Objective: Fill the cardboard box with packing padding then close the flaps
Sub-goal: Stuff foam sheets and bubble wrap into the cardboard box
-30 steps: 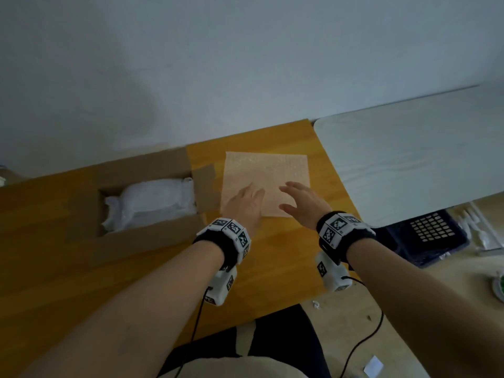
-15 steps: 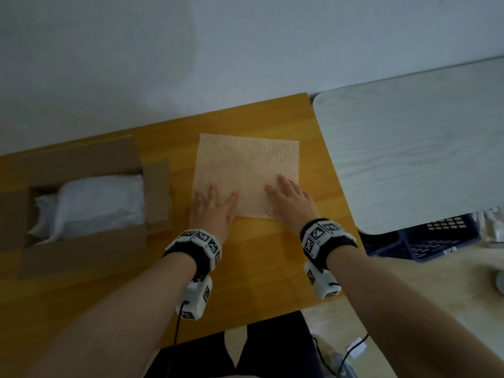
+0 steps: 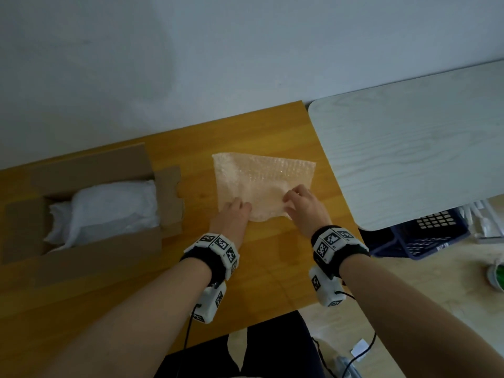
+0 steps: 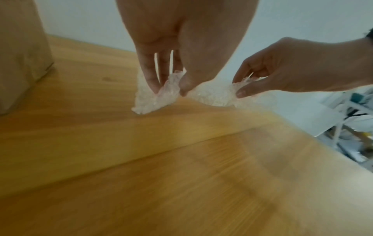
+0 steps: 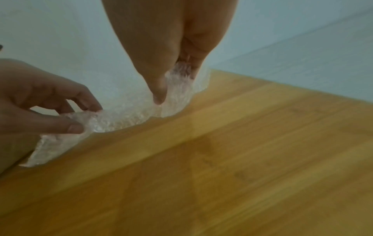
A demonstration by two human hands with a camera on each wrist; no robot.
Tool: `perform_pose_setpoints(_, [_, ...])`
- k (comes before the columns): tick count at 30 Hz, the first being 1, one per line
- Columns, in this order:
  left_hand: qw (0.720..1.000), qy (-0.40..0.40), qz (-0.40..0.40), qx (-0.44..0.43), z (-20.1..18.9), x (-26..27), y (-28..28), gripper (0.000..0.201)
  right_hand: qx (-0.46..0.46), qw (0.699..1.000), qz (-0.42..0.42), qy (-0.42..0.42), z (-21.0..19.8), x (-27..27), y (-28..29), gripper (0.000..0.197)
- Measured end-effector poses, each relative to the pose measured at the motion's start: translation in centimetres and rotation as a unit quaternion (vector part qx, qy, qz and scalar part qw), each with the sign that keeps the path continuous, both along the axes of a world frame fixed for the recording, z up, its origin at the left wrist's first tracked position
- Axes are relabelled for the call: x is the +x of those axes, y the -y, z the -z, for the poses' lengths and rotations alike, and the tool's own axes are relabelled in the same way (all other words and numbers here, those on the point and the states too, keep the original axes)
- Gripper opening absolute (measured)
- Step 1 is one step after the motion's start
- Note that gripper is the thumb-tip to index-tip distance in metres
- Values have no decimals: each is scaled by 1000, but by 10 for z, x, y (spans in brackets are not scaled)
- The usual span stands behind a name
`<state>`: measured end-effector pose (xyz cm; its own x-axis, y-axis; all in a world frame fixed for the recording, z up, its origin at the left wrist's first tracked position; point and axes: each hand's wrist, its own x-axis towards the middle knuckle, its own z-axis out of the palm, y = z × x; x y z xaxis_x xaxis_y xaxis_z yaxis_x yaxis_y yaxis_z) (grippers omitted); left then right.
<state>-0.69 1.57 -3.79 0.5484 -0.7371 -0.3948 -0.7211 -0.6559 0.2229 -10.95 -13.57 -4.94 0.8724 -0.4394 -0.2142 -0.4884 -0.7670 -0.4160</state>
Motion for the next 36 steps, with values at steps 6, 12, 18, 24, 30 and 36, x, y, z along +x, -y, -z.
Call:
perform_pose_setpoints(6, [990,25,64,-121,-56,4,21,45,-75,993,69,57,-65,-8,20,17])
perform_pose_setpoints(12, [961,73,75,-255,-116,31,11,40,-129,972,114,161,-132,9,6,16])
perform_pose_setpoints(18, [945,157,59,-282,-160,86,-64,28,-127,970,52,201,-164,58,-52,19])
perform_pose_setpoints(24, [945,203,52,-252,-162,128,-173,21,-104,978,-65,170,-166,112,-126,22])
perform_pose_setpoints(30, [964,193,11,-183,-141,132,-249,28,-92,979,-154,97,-146,140,-183,24])
perform_pose_setpoints(36, [982,146,-28,-119,-108,129,-276,34,-112,975,-192,30,-129,153,-209,26])
